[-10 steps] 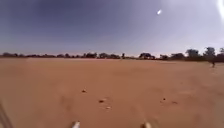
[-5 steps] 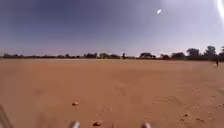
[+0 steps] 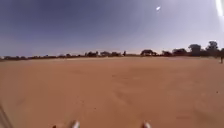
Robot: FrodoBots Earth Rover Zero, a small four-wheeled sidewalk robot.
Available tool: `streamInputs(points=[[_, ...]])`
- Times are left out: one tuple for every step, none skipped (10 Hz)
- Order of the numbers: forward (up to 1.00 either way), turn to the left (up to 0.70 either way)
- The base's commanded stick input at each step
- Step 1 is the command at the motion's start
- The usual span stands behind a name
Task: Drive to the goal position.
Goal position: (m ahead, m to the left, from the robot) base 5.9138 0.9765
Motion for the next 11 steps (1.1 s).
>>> streamInputs(points=[[1.0,0.0],[1.0,0.0],[1.0,0.0],[1.0,0.0],[1.0,0.0],[1.0,0.0],[1.0,0.0],[1.0,0.0],[1.0,0.0],[1.0,0.0],[1.0,0.0]])
